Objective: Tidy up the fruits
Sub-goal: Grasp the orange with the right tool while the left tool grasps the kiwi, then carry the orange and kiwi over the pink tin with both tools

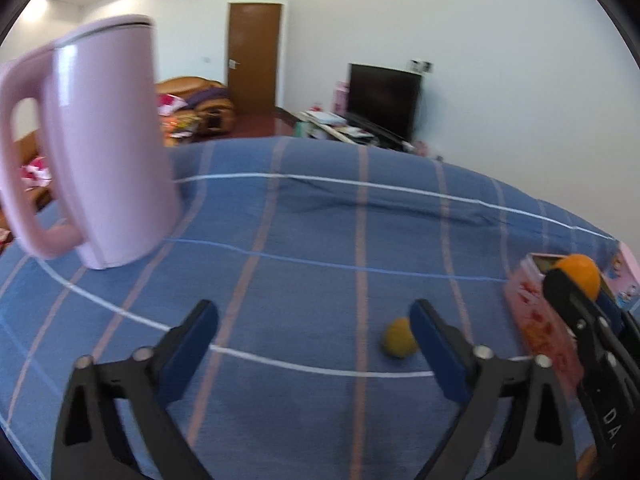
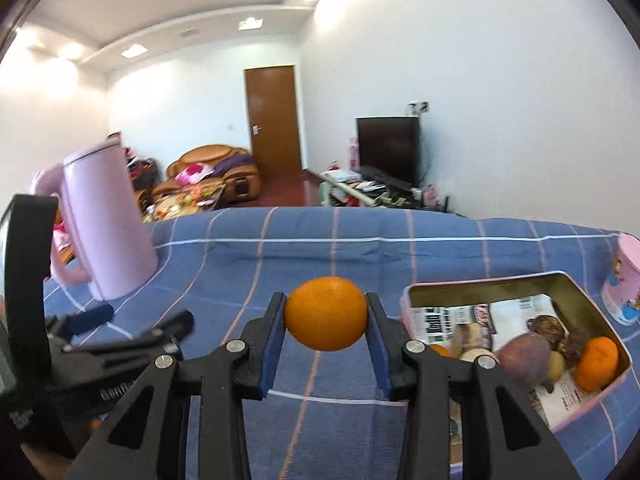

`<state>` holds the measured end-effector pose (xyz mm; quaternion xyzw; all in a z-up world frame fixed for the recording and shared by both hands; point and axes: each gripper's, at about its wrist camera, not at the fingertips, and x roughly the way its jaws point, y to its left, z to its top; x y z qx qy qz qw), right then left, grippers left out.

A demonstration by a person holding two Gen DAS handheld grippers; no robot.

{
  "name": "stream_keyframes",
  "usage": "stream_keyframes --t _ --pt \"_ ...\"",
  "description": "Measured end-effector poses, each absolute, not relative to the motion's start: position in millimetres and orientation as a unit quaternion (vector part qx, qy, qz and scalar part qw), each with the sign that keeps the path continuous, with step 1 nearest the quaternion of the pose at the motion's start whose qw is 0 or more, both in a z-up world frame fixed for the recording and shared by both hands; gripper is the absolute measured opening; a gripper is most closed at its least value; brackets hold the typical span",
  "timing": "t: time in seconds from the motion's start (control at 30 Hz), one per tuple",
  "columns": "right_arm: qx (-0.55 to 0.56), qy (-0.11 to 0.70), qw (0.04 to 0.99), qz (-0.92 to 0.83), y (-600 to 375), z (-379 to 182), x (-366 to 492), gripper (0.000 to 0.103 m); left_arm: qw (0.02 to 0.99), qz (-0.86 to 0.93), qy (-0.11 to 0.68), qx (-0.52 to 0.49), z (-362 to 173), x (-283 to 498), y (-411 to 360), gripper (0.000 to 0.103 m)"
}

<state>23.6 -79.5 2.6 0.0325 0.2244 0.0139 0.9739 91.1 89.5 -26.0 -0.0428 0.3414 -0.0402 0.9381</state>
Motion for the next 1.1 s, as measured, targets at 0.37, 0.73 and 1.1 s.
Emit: stream_keyframes --t 0.37,0.73,1.1 --pt "0.068 0.245 0.967 0.01 -87.2 -3.0 37.6 0.041 0.898 -0.082 0.432 0.002 -49.4 130.8 40.1 0.047" --pt "0.057 0.247 0.967 0.012 -84.3 -4.9 35.4 0.041 0.907 -0.092 0.411 0.002 -40.9 122.0 45.2 0.026" --pt "0.031 0.224 0.974 0.007 -73.7 -0.6 23.7 0.041 0.945 -0.023 0.327 -0.003 -21.8 87.1 55.2 0.026"
